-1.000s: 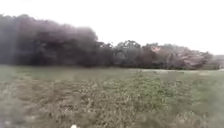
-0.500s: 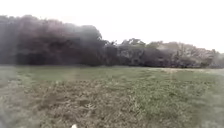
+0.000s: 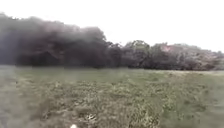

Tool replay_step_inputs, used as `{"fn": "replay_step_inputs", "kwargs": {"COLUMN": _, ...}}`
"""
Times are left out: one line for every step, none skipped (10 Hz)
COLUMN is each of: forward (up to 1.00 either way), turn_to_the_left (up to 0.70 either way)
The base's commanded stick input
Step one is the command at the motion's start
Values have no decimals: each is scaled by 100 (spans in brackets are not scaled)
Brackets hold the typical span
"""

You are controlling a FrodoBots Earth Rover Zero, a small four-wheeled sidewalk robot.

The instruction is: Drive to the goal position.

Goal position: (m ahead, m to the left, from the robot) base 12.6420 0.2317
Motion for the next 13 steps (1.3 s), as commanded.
{"fn": "replay_step_inputs", "kwargs": {"forward": 70, "turn_to_the_left": 0}}
{"fn": "replay_step_inputs", "kwargs": {"forward": 70, "turn_to_the_left": 0}}
{"fn": "replay_step_inputs", "kwargs": {"forward": 70, "turn_to_the_left": 0}}
{"fn": "replay_step_inputs", "kwargs": {"forward": 70, "turn_to_the_left": 0}}
{"fn": "replay_step_inputs", "kwargs": {"forward": 70, "turn_to_the_left": 0}}
{"fn": "replay_step_inputs", "kwargs": {"forward": 70, "turn_to_the_left": 0}}
{"fn": "replay_step_inputs", "kwargs": {"forward": 70, "turn_to_the_left": 0}}
{"fn": "replay_step_inputs", "kwargs": {"forward": 70, "turn_to_the_left": 0}}
{"fn": "replay_step_inputs", "kwargs": {"forward": 70, "turn_to_the_left": 0}}
{"fn": "replay_step_inputs", "kwargs": {"forward": 70, "turn_to_the_left": 0}}
{"fn": "replay_step_inputs", "kwargs": {"forward": 70, "turn_to_the_left": 0}}
{"fn": "replay_step_inputs", "kwargs": {"forward": 70, "turn_to_the_left": 0}}
{"fn": "replay_step_inputs", "kwargs": {"forward": 70, "turn_to_the_left": 0}}
